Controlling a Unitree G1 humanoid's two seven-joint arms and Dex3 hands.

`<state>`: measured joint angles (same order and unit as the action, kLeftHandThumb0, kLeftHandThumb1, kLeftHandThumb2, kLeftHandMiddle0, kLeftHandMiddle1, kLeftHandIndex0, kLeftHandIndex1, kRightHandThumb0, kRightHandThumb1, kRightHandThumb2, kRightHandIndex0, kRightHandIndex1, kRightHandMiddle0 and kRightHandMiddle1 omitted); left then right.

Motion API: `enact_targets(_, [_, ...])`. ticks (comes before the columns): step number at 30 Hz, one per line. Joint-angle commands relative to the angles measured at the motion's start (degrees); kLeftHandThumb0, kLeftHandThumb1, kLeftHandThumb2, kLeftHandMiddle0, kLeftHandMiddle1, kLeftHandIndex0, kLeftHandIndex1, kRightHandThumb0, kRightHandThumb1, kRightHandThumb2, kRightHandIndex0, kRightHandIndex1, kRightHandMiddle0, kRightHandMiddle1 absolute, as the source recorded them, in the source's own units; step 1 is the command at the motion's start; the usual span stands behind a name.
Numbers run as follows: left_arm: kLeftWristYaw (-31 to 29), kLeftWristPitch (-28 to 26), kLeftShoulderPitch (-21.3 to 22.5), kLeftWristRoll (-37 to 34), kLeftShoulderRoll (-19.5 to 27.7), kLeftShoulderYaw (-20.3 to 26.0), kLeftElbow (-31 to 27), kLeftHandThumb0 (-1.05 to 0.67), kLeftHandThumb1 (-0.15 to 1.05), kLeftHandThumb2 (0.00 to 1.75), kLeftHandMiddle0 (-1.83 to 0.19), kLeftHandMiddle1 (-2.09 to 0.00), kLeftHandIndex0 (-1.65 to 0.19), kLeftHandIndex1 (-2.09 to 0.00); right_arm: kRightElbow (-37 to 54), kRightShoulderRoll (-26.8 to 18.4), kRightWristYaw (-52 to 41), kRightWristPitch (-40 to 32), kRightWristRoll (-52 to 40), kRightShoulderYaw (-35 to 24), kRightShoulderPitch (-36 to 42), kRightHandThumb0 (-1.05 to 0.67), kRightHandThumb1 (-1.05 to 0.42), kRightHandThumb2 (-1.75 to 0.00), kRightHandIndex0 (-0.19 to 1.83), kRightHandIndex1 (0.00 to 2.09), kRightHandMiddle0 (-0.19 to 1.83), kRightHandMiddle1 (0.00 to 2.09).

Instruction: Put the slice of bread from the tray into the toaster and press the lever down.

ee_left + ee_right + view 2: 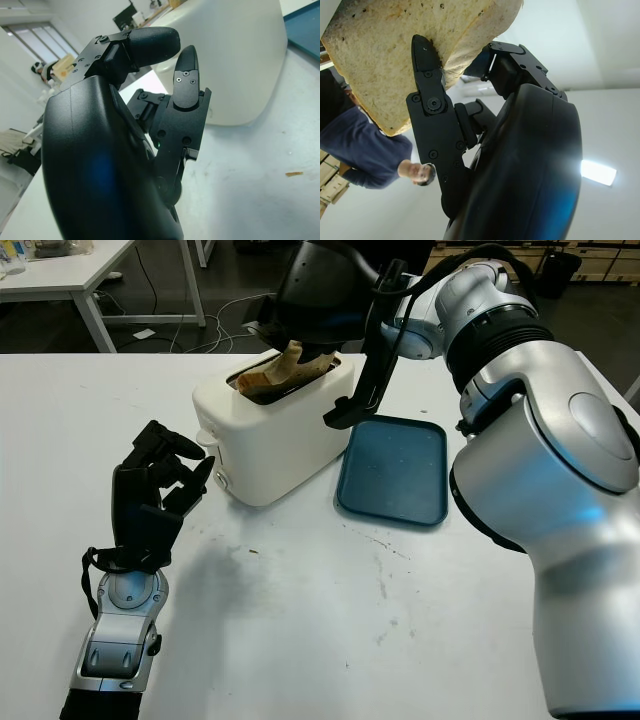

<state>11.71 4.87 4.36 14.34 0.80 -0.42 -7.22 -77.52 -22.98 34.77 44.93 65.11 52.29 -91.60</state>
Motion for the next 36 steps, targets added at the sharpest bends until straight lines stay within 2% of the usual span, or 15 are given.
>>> enact_targets(1, [0.1,0.64,-0.24,-0.11,-0.03,-0.03,-0.18,-0.24,0.92,0.28,-0.73,-1.75,-0.43,-1.75,-0.3,-0.53,-0.54,-1.68,-0.21,-0.15,0.6,-0.42,-0.92,-0.27,0.92,1.75,0.71,1.75])
enact_targets(4, [-0.04,0.66,-0.32,-0.25,0.05,0.09,-0.18,-0.24,0.92,0.28,-0.73,-1.75,-0.43,-1.75,-0.29,-1.25,-0.01,-2.38,0.5,0.39,0.24,-0.43,-0.92,-0.38,0.9,1.75,0.71,1.75])
enact_targets(9, [-0.15,1.13,-0.16,-0.08,0.43,0.18,0.06,-0.24,0.92,0.28,-0.73,-1.75,-0.42,-1.75,-0.39,-2.56,-1.13,-2.98,0.03,-0.28,-0.46,-0.41,-0.92,-0.31,0.89,1.75,0.69,1.75])
enact_targets(15, [-0.66,0.84,0.13,-0.36,0.49,0.15,0.18,-0.26,0.92,0.29,-0.74,-1.75,-0.44,-1.75,-0.05,-4.38,2.72,-3.95,1.85,0.98,-1.31,-0.4,-0.92,-0.25,0.92,1.75,0.71,1.75])
enact_targets(20, [-0.54,0.68,0.14,-0.28,0.11,0.01,0.07,-0.25,0.92,0.28,-0.73,-1.75,-0.43,-1.75,-0.34,-5.04,1.48,-3.66,1.13,0.49,-1.15,-0.41,-0.92,-0.3,0.91,1.75,0.69,1.75])
enact_targets(27, [-0.25,1.05,-0.01,0.03,0.12,0.0,0.12,-0.26,0.92,0.28,-0.72,-1.75,-0.42,-1.75,-0.42,-5.11,1.27,-2.78,0.9,0.05,-0.45,-0.4,-0.92,-0.24,0.88,1.75,0.69,1.75])
enact_targets(33, [0.13,1.25,0.05,0.41,0.13,-0.09,0.28,-0.25,0.92,0.29,-0.72,-1.75,-0.42,-1.75,-0.39,-3.97,-1.22,-3.48,1.05,0.41,-0.26,-0.41,-0.92,-0.28,0.86,1.75,0.67,1.75])
enact_targets(36, [0.24,1.25,0.06,0.13,-0.18,-0.06,0.24,-0.24,0.92,0.28,-0.73,-1.75,-0.43,-1.75,-0.27,-3.35,-1.1,-3.74,1.31,0.7,-0.01,-0.41,-0.92,-0.25,0.87,1.75,0.7,1.75])
